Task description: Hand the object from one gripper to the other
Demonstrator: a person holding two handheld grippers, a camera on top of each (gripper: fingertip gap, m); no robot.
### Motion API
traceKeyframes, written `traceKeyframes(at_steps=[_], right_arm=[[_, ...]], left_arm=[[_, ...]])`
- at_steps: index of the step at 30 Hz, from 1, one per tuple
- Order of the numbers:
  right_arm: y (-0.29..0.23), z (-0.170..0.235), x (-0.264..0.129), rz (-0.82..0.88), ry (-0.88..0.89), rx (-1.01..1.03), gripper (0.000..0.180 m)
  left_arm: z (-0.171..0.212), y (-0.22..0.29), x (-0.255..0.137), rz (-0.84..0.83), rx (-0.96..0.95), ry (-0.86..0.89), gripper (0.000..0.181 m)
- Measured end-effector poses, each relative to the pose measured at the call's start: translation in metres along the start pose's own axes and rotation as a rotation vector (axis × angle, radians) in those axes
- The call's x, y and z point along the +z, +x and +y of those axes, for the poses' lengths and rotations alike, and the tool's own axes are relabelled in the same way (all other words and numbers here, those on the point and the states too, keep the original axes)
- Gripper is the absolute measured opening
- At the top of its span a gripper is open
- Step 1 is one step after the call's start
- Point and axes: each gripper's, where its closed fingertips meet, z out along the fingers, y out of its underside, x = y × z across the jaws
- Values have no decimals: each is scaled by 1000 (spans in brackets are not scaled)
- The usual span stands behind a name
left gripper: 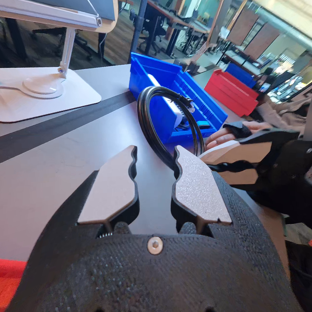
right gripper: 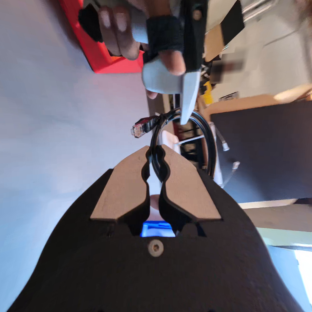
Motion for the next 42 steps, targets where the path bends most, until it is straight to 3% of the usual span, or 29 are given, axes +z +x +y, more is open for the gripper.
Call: traceKeyframes(at_steps=[1, 5, 7, 8, 13, 16, 19, 22, 24, 26, 29, 35, 39, 42], right_arm=[[-1, -4, 1, 35, 1, -72, 6], [-11, -14, 2, 79, 13, -238, 6], [-10, -18, 0, 76, 31, -223, 6], [-9, -17, 0, 59, 21, -195, 6], [12, -32, -24, -76, 148, 190, 11], [60, -32, -48, -7, 243, 481, 16], [88, -4, -54, 89, 210, 644, 29], [82, 20, -40, 52, 140, 759, 44], [72, 30, -29, 7, 109, 820, 35], [72, 34, -27, 28, 113, 822, 19], [71, 40, -28, 35, 53, 752, 14], [44, 49, -22, -12, -113, 387, 13], [40, 29, -22, -26, -37, 397, 13], [46, 17, -28, -51, 71, 502, 13]], left_arm=[[-3, 4, -2, 31, -5, 16, 42], [-4, 13, -5, 41, 115, 10, 38], [-8, 10, -8, -27, 222, 25, 21], [-10, 12, -8, -38, 257, 33, 21], [-27, 15, -15, -139, 370, 107, 12], [-38, 15, -22, -183, 382, 157, 12], [-45, 24, -24, -167, 370, 218, 12], [-49, 40, -20, -128, 379, 269, 12], [-50, 52, -17, -94, 376, 286, 12], [-48, 57, -13, -77, 364, 274, 11], [-40, 48, -9, -118, 381, 197, 16], [-24, 58, -6, -190, 674, 19, 42], [-5, 61, 6, -237, 858, -103, 44], [-10, 51, 5, -329, 933, -78, 26]])
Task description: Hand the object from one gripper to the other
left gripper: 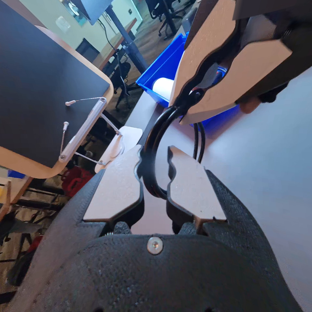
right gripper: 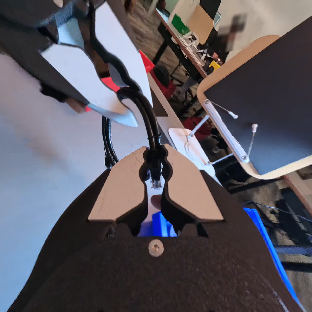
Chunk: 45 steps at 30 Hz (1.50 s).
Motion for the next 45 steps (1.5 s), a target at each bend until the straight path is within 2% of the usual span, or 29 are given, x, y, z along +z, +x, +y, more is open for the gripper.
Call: traceKeyframes(at_steps=[1, 4, 6, 8, 10, 13, 14, 19, 23, 26, 29, 33, 36, 39, 42, 45], right_arm=[[0, -1, -1, -25, 16, 40, 13], [-3, 4, 1, -59, 11, 77, 14], [1, 10, 3, -3, -38, -10, 26], [-3, 9, 3, 23, -64, -122, 29], [-12, 3, 3, 18, -53, -200, 28], [-19, 3, 6, 50, -70, -326, 13], [-18, 1, 6, 68, -58, -342, 13], [3, 2, 4, 92, 21, -130, 13], [1, 7, 6, -16, 68, 52, 13], [-4, 17, 10, -17, 6, -45, 13], [-15, 15, 12, 2, -29, -204, 23], [-26, 15, 15, 31, -63, -393, 12], [-21, 12, 15, 42, -37, -318, 12], [-12, 15, 14, 38, -14, -205, 12], [-12, 19, 15, -27, 4, -58, 12], [-19, 27, 17, -60, -58, -102, 15]], left_arm=[[-2, -3, -2, -14, -5, 25, 14], [-3, -1, -2, 9, -25, 13, 11], [4, 5, 2, 25, 6, -34, 10], [10, 14, 6, 63, 4, -79, 9], [14, 23, 10, 104, 3, -109, 10], [14, 31, 13, 126, 1, -124, 10], [13, 30, 12, 126, -11, -117, 10], [7, 13, 5, 136, -163, -33, 26], [-3, 7, 0, 109, -158, 45, 13], [3, 14, 3, 126, -123, -18, 13], [12, 29, 7, 187, -106, -96, 13], [15, 39, 11, 208, -77, -136, 13], [11, 35, 9, 204, -106, -103, 13], [11, 27, 7, 179, -116, -86, 22], [10, 24, 7, 161, -101, -69, 16], [13, 31, 9, 186, -84, -105, 13]])
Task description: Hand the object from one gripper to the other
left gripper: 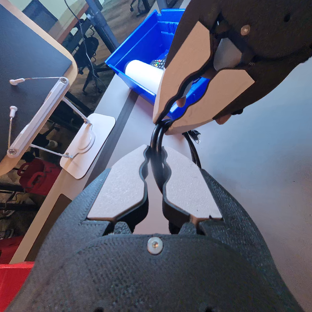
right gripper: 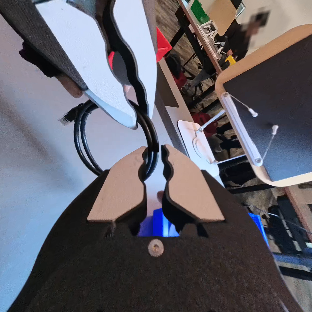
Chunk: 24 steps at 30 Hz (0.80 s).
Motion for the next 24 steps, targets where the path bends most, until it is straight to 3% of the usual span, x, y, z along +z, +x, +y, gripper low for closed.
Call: traceKeyframes(at_steps=[3, 5, 7, 12, 17, 21, 24], right_arm=[[-9, -3, 2, 27, -25, -171, 25], [-16, -9, 1, 33, -7, -246, 12], [-15, -11, 1, 49, -11, -268, 12], [4, -5, -2, 64, 10, -75, 12], [5, -2, -3, -6, 11, 86, 12], [-4, -7, -4, 25, -9, -126, 25], [-12, -13, -3, 44, 0, -234, 13]], left_arm=[[6, 10, 4, 47, 17, -47, 13], [5, 15, 6, 59, 22, -55, 13], [5, 14, 5, 57, 23, -56, 13], [1, 3, 0, 17, -14, -11, 23], [-5, -4, -4, -31, 11, 23, 12], [1, 6, 1, 15, 38, -28, 12], [1, 11, 4, 21, 58, -41, 12]])
